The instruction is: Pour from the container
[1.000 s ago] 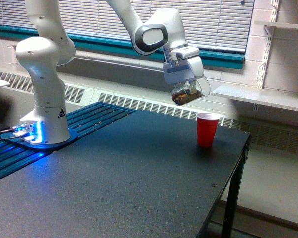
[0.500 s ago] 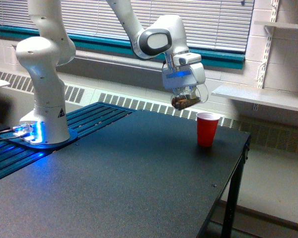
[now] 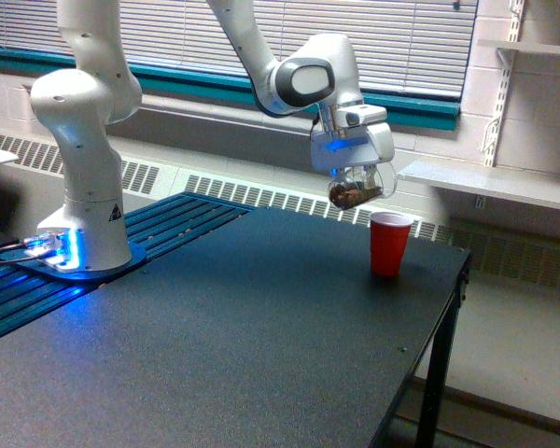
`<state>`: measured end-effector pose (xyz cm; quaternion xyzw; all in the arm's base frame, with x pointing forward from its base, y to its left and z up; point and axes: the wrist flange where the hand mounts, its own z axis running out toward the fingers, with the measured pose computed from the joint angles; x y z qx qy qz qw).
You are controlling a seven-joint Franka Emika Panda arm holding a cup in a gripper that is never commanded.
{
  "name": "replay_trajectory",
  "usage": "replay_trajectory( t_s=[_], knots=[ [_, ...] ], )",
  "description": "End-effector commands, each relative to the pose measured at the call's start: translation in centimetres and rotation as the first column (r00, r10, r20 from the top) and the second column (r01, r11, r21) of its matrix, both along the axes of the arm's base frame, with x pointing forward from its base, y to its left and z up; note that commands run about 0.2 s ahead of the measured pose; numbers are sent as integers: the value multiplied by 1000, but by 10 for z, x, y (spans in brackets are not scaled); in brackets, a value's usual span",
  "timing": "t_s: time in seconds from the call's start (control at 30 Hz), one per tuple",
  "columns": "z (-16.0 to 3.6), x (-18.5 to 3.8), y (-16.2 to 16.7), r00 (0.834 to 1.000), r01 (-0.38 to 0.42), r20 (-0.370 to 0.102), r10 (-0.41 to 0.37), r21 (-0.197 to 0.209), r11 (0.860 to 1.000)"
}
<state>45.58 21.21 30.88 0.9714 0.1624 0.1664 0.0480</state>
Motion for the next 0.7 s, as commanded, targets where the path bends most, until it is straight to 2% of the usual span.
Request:
replay_trajectory(
  t_s=[0.03,0.27,0.7],
  knots=[
    [2,8,7,1000,29,4,-29,-10,1000],
    [-1,13,7,1000,25,-7,-25,-56,998],
    [1,18,18,999,-22,-30,19,-107,994]
  ],
)
